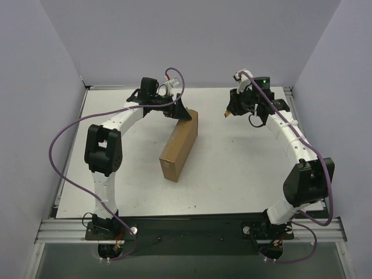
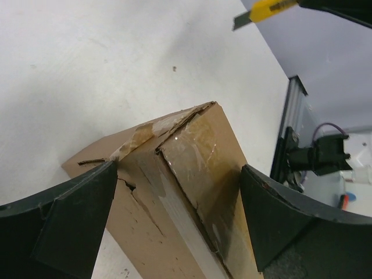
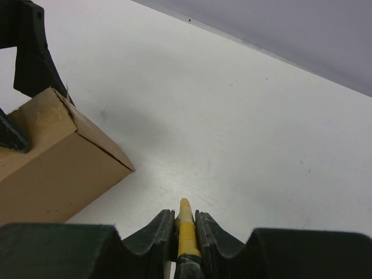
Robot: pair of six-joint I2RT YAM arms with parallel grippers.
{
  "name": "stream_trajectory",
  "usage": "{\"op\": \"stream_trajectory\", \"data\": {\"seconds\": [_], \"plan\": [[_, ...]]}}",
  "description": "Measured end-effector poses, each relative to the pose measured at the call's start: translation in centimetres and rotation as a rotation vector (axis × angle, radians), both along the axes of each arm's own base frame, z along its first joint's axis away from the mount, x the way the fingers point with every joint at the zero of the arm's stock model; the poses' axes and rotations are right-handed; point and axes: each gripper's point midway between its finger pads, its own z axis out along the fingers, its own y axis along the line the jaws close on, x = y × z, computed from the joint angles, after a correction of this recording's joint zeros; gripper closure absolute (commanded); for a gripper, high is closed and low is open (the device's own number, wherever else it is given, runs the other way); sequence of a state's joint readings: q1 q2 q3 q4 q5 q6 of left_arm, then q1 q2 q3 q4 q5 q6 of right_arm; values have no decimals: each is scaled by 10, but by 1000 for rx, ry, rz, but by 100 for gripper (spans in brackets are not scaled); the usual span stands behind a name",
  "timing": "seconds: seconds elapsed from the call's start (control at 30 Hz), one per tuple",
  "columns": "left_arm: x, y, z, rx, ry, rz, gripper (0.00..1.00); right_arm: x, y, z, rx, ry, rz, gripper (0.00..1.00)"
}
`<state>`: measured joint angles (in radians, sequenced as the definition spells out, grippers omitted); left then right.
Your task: Unpack the express box
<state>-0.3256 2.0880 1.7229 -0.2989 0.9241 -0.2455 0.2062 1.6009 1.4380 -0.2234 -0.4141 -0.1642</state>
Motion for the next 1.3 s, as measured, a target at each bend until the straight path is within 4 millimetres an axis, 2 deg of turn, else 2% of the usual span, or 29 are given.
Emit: {"op": "stream_trajectory", "data": {"seconds": [0.1, 0.17, 0.23, 0.37, 0.43, 0.5, 0.57, 0.77, 1.3], "plan": [[-14, -8, -2, -46, 14, -96, 8, -3, 2, 2, -2, 3, 19, 100], [-29, -16, -4, -85, 46, -171, 9, -6, 11, 8, -13, -9, 46, 100], [-40, -21, -5, -112, 74, -224, 9, -9, 27, 16, -23, -30, 74, 100], [-63, -25, -10, -148, 138, -293, 11, -23, 77, 40, -36, -95, 158, 100], [-68, -25, -11, -163, 149, -310, 11, -33, 101, 48, -37, -127, 200, 100], [-72, -24, -11, -170, 149, -314, 11, -41, 114, 52, -43, -146, 221, 100], [-73, -23, -11, -174, 150, -314, 11, -42, 118, 54, -49, -157, 214, 100], [-73, -24, -11, -180, 156, -306, 12, -37, 110, 54, -94, -171, 136, 100], [-73, -24, -11, -185, 166, -297, 12, -53, 119, 42, -71, -108, 150, 100]]}}
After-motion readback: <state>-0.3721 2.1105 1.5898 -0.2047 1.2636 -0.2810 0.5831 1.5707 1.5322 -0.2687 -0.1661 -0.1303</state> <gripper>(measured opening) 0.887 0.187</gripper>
